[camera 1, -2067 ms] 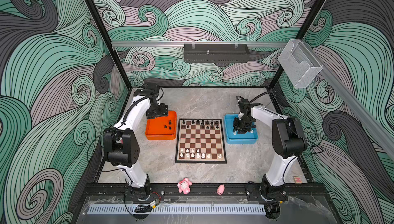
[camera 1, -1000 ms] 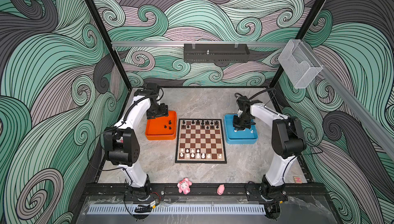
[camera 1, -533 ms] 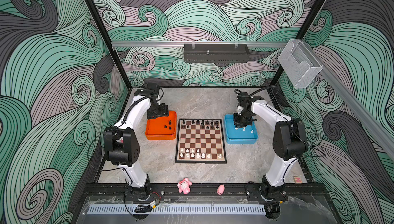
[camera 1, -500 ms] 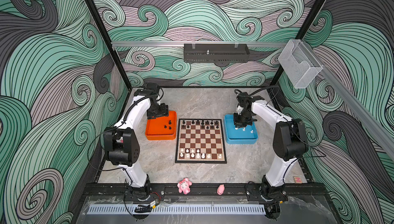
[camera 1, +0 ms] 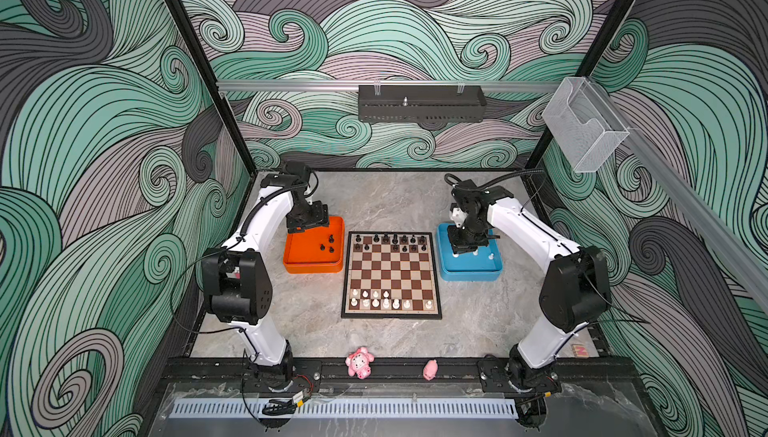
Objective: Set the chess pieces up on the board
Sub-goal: 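Lift the white piece with the right gripper and carry it over the board, then lower the white piece onto the white rows and open the right gripper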
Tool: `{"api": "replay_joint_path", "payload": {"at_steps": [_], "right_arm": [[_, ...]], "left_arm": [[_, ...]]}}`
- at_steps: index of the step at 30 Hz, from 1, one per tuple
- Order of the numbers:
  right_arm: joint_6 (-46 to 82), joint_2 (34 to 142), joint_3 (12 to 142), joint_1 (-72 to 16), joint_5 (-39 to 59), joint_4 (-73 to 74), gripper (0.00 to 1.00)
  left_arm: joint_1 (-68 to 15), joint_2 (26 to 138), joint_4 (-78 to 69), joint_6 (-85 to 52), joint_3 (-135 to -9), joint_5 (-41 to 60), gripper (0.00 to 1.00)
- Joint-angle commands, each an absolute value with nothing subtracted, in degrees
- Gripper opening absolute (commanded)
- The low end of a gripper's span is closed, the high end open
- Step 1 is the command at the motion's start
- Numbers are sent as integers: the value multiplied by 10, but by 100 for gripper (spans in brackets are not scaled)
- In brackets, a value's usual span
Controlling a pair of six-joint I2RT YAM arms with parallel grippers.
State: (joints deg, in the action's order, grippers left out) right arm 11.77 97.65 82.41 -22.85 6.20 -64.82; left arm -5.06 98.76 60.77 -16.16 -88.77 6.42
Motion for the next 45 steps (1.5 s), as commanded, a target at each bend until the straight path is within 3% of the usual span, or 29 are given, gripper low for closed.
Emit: {"api": "replay_joint_path", "payload": {"at_steps": [1,9,21,45], "right_arm": [[126,945,828,-270,68,-682,0],[194,936,789,-394,78,-656,0],[237,999,754,-476,77,-597,0],[259,1039,716,-488,92,-560,0]], "left_arm": [[-47,971,612,-172,-887,72,79],[-47,976,609,-178,-888,87,79],[-47,975,617,-170,-886,89,79],[-44,979,615,-165,-881,93,79]]}}
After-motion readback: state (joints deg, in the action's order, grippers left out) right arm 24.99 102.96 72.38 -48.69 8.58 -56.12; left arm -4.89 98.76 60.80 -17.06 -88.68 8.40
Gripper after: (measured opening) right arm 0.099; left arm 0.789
